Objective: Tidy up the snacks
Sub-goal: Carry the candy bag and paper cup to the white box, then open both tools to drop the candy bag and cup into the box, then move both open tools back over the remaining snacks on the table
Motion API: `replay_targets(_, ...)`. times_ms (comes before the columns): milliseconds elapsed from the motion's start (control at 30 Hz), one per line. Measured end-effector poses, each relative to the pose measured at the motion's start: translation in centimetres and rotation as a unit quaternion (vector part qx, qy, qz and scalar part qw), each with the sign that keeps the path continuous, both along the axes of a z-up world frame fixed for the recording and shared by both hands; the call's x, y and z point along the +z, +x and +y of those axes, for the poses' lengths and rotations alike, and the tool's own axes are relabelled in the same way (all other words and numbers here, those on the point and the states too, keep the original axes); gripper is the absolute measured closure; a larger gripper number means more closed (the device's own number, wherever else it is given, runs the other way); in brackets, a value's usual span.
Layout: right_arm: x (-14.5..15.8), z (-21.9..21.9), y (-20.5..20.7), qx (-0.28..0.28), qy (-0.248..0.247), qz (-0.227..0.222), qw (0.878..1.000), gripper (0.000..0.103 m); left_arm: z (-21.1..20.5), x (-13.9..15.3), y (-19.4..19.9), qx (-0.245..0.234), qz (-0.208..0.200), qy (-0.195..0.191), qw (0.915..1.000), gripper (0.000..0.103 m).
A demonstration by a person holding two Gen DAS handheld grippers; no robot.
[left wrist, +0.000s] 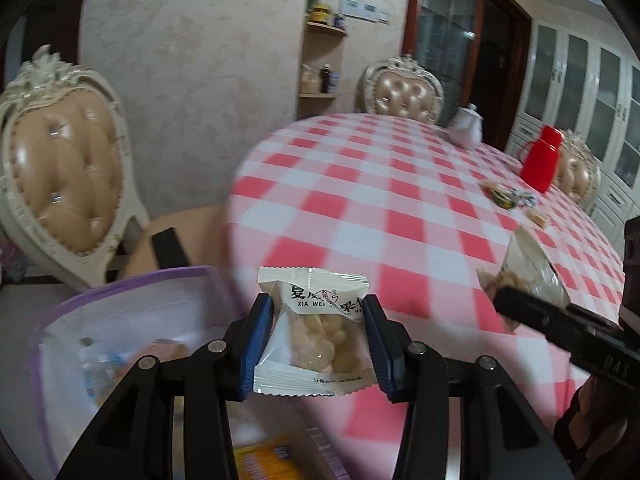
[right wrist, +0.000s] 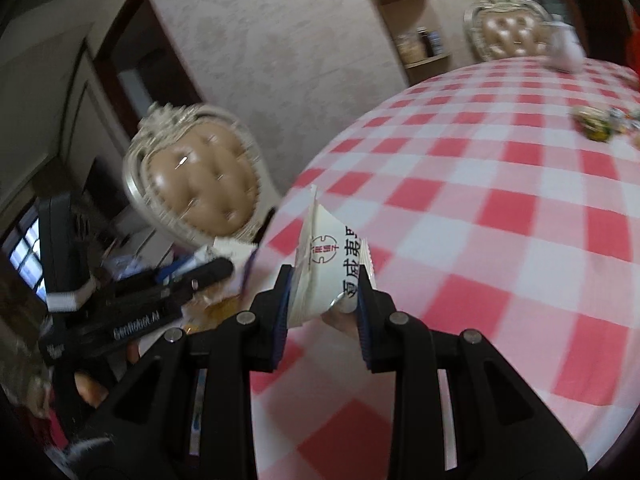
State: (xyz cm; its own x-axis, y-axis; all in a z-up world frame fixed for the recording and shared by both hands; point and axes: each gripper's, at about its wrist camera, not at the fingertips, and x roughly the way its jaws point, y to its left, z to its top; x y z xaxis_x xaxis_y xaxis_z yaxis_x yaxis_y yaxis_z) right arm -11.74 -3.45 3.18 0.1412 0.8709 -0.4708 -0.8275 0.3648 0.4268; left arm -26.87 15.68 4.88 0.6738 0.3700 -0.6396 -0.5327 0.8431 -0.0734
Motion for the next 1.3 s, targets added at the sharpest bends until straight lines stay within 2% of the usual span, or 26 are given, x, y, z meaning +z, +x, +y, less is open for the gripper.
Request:
replay_targets(200, 0.0, 4.0, -4.0, 0.1, -0.01, -0.007, 0.995, 0.07, 2.7, 0.4, -3.6, 0.046, 0.007, 0.012, 0.9988, 0.056)
replay_targets(400, -0.5, 7.2, -9.6, 0.191, -0.041, -0.046, 0.98, 0.07, 5.1, 0.4, -5.8, 0.08, 0.01, 0.011, 0.9967, 0.056)
replay_targets(567, -1.3, 8.1, -12.7, 0.235, -0.059, -0.071, 0.968, 0.07, 6.8, 0.1, -6.7, 0.103, 0.015, 0.007, 0.9945, 0.056)
replay_targets(733, -1.9, 8.6, -14.4, 0.27, -0.064, -0.073, 0.958, 0.069, 7.6, -0.1, -7.2, 0.12, 0.021, 0.006, 0.9925, 0.056)
replay_targets(767, -1.9, 8.6, -14.6, 0.275, -0.062, -0.071, 0.957, 0.067, 7.6, -0.1, -7.3, 0.124, 0.023, 0.005, 0.992, 0.055)
replay_targets(800, -2.0, 8.6, -14.6, 0.281, -0.058, -0.064, 0.956, 0.059, 7.7, -0.1, -7.3, 0.127, 0.023, 0.004, 0.9916, 0.052)
replay_targets(833, -1.9, 8.5, -14.6, 0.281, -0.055, -0.06, 0.956, 0.046, 7.7, -0.2, -7.3, 0.131, 0.024, 0.002, 0.9911, 0.05)
replay_targets(900, -1.6, 8.0, -14.2, 0.271, -0.047, -0.057, 0.96, 0.034, 7.6, -0.2, -7.3, 0.144, 0.028, 0.006, 0.9892, 0.034)
replay_targets(967, -0.9, 7.3, -13.5, 0.261, -0.035, -0.054, 0.963, 0.033, 7.3, -0.2, -7.2, 0.151, 0.03, 0.017, 0.9879, 0.026)
replay_targets(1033, -0.3, 6.5, -12.6, 0.247, -0.034, -0.058, 0.967, 0.033, 6.8, -0.1, -6.8, 0.162, 0.033, 0.026, 0.9859, 0.025)
replay_targets(1167, 0.9, 3.9, -9.9, 0.199, -0.046, -0.087, 0.975, 0.029, 5.0, 0.7, -4.7, 0.151, 0.021, -0.004, 0.9883, 0.02)
replay_targets(1233, 1.4, 2.0, -7.5, 0.142, -0.051, -0.105, 0.983, 0.027, 3.6, 1.2, -2.8, 0.13, 0.011, -0.022, 0.9912, 0.019)
replay_targets(1300, 1.5, -0.3, -4.6, 0.069, -0.058, -0.12, 0.989, 0.024, 1.4, 1.5, 0.7, 0.09, 0.005, -0.04, 0.9951, 0.018)
